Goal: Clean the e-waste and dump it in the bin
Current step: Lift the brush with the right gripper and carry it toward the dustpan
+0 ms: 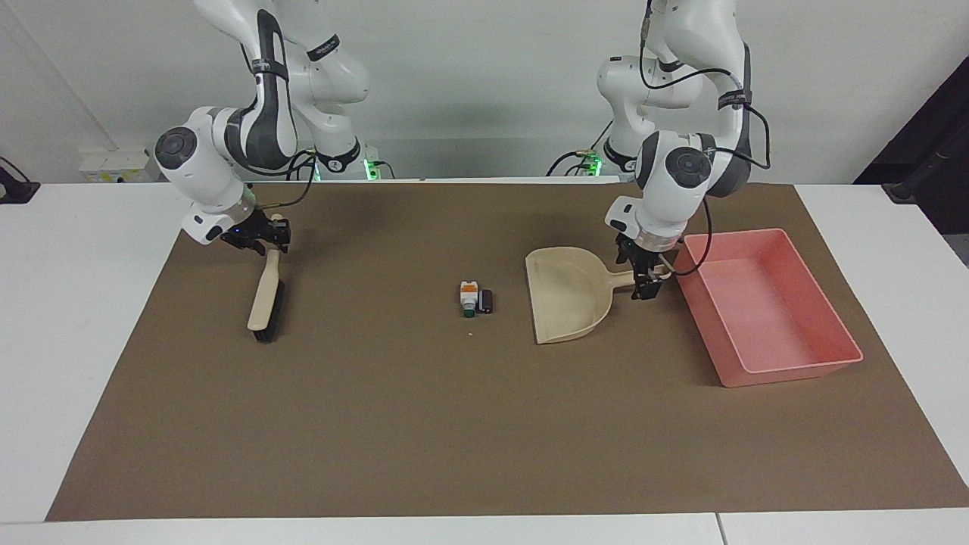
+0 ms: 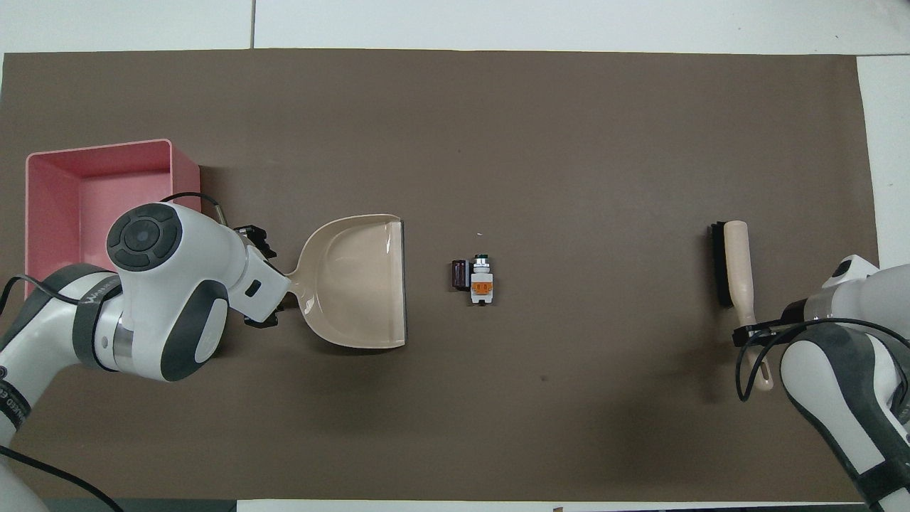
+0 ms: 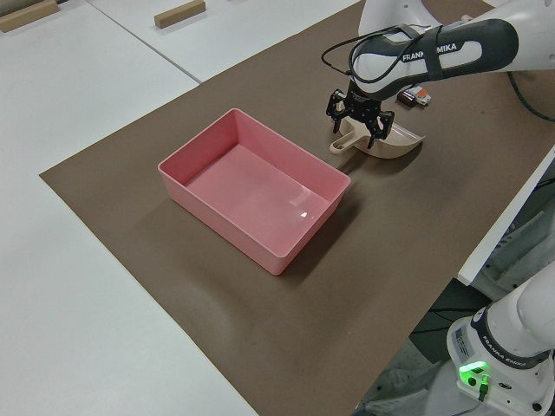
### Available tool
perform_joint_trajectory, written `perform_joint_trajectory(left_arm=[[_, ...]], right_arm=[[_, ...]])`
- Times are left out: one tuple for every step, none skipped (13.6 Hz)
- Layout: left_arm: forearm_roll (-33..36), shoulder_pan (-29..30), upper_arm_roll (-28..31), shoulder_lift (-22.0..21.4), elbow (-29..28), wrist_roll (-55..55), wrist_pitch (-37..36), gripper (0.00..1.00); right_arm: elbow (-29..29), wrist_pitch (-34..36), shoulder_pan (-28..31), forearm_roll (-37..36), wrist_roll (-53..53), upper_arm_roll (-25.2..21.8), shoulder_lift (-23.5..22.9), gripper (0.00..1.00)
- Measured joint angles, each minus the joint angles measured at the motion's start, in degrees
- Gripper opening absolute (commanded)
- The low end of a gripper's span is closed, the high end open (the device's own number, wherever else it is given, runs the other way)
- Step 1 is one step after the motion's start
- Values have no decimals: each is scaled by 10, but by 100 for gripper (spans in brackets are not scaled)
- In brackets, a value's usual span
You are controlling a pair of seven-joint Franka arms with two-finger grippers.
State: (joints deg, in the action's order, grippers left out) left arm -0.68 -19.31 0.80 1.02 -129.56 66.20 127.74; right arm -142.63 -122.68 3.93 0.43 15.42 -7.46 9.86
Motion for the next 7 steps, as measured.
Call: perform_joint_trajectory(left_arm=[[0,0,0,-2,-4,0,3,94],[0,0,0,-4,-9,0,13,94],[0,0,0,-6,-15,0,28,94],[0,0,0,-6,-21,0,43,92],[0,0,0,-6,-28,0,57,92],[0,0,0,-6,-33,0,65,92],[0,0,0,-7,-36,0,70,92]], right_arm=[[0,0,0,0,0,0,0,49],[-1,0,0,0,0,0,0,45],[-2,0,0,0,1,0,0,41],[-4,0,0,0,5,0,0,38],[-5,0,0,0,7,0,0,31],[-6,0,0,0,8,0,0,22],[-6,0,0,0,8,0,0,13]])
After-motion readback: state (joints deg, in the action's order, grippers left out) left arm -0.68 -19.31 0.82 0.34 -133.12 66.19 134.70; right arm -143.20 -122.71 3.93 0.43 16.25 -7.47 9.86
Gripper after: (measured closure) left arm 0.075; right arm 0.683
